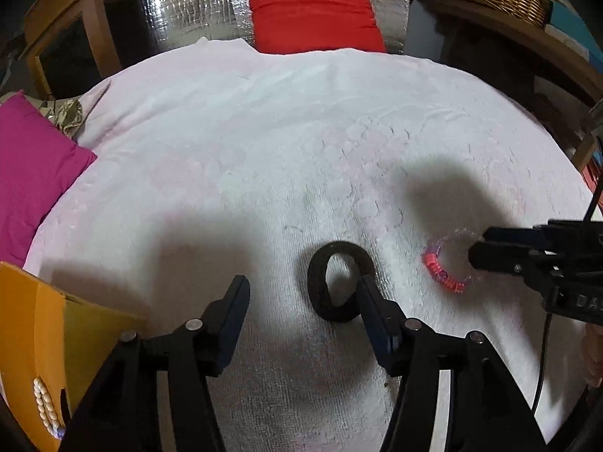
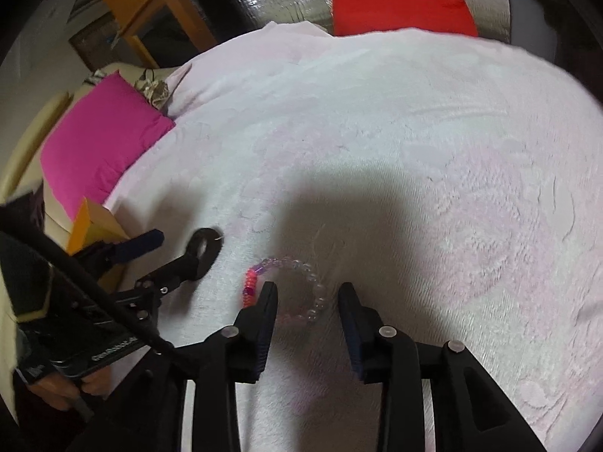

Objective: Organize jewelry
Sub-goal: 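Grasp the pink-and-clear bead bracelet with the right tool while the left tool holds the disc, then lift the disc and bracelet and carry both tools over the orange box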

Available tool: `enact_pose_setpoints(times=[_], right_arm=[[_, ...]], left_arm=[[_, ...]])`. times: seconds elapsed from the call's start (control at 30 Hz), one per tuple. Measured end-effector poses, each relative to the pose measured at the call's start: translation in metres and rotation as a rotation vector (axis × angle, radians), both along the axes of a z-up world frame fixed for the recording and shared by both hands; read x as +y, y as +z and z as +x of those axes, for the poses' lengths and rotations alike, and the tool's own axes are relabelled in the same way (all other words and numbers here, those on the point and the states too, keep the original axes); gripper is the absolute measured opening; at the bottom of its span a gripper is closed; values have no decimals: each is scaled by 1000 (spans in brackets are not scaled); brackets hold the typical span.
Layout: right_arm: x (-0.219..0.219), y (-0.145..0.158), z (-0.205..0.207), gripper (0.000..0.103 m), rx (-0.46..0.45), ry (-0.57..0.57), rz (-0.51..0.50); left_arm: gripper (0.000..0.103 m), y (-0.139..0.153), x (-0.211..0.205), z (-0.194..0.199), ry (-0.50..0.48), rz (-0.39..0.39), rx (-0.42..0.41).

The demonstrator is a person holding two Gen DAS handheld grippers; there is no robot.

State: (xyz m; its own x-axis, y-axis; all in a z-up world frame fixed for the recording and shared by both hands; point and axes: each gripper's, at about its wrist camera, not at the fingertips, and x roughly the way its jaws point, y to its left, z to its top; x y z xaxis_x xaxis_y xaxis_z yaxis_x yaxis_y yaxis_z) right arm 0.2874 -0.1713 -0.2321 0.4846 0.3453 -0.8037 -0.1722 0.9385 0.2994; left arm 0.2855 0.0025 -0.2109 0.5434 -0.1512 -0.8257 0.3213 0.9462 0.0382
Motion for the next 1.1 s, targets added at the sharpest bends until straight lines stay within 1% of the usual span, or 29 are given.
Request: enact_pose_setpoints(times=[0.03, 0.07, 0.13, 0.2, 0.33, 0.47, 0.53, 0.57, 0.73, 0.9, 0.97, 1.03, 1.07, 1.1], right_arm=[[1, 0, 0, 23, -14, -5, -29], [4, -1, 0, 20, -32, -7, -65], [7, -2, -1, 12, -62, 4, -108], [9, -1, -2, 9, -80, 8, -133], [13, 1, -3, 9, -105, 19, -179], [6, 4, -4, 9, -99, 2, -173], [0, 4, -3, 9, -85, -13, -170], [-2, 3, -3, 9, -78, -17, -167], [-1, 2, -7, 9, -77, -10, -178], [-4, 2, -6, 9, -64, -20, -156], [-5, 2, -7, 9, -62, -24, -148], [-4, 1, -7, 9, -66, -23, -147], [-4, 1, -7, 9, -67, -23, -147], [-3, 1, -8, 9, -71, -21, -149]], left_arm=[[60, -1, -1, 1, 0, 2, -1], [60, -1, -1, 2, 1, -1, 0], [60, 0, 1, 2, 4, -11, 5], [60, 0, 1, 1, 2, -9, 2], [60, 0, 4, 3, 10, -40, 14], [57, 3, 10, 5, 23, -67, 14], [47, 3, 14, 7, 36, -84, 21], [45, 3, 15, 8, 41, -90, 25], [44, -5, 7, 11, 36, -56, 47], [44, -10, -3, 14, 26, -32, 49], [39, -10, -3, 17, 36, -51, 52], [22, -10, -5, 18, 29, -69, 58], [19, -10, -8, 17, 17, -68, 54], [13, -10, -10, 15, 6, -59, 48]])
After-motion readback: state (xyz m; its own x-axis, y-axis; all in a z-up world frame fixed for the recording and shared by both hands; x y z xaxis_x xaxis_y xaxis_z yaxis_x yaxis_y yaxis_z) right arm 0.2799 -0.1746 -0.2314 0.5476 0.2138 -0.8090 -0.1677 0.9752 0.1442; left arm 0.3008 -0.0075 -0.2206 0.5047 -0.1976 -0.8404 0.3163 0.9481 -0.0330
